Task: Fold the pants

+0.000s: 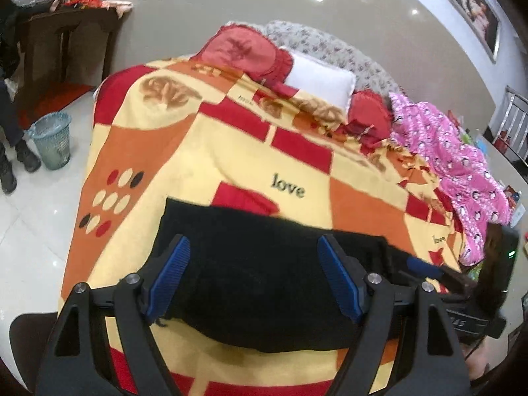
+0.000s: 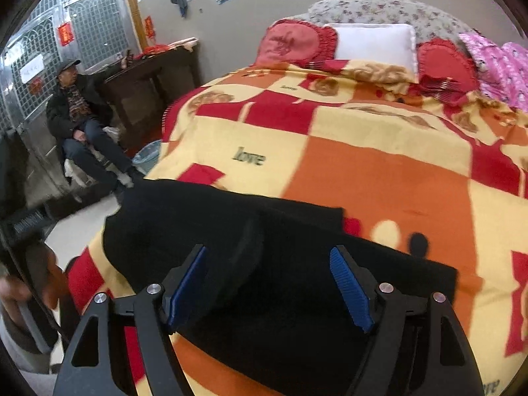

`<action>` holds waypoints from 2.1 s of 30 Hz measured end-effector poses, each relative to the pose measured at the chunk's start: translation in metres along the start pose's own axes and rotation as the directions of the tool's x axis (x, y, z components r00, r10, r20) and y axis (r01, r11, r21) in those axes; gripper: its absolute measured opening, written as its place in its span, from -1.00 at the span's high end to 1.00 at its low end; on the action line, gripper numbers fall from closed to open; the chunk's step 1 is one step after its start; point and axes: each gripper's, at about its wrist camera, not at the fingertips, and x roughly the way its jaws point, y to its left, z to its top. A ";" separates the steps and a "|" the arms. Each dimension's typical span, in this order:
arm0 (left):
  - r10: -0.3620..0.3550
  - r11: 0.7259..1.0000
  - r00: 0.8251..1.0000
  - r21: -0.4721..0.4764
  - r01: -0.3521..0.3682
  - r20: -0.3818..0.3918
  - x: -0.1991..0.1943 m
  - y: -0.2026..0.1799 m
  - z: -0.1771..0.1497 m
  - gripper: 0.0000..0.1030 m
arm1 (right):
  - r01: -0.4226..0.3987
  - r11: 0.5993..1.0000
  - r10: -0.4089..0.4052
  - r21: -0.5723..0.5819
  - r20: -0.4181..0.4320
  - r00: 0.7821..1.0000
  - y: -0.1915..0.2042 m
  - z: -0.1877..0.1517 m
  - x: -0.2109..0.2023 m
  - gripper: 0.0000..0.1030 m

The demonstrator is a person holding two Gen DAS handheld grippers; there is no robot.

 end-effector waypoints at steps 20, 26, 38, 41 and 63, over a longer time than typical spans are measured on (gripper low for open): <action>-0.020 0.996 0.999 0.082 0.017 0.042 -0.068 -0.001 -0.016 -0.69 | -0.087 0.996 0.089 -0.034 0.058 0.994 0.013 0.003 -0.035 -0.62; 0.041 0.996 0.998 -0.078 -0.044 -0.046 -0.042 0.054 -0.034 -0.69 | -0.131 0.985 0.133 -0.116 0.006 0.991 0.052 0.027 0.005 -0.66; -0.022 0.979 0.991 -0.205 -0.006 -0.135 0.003 0.076 -0.049 -0.69 | -0.223 0.949 0.189 -0.224 -0.165 0.968 0.135 0.071 0.111 -0.69; -0.041 0.980 0.990 -0.197 0.014 -0.132 0.010 0.071 -0.047 -0.73 | -0.232 0.942 0.185 -0.241 -0.199 0.962 0.150 0.079 0.135 -0.69; -0.287 0.955 0.958 0.066 0.288 -0.026 -0.016 -0.022 -0.005 0.54 | -0.355 0.931 0.363 -0.089 0.097 0.927 0.084 0.096 0.047 0.80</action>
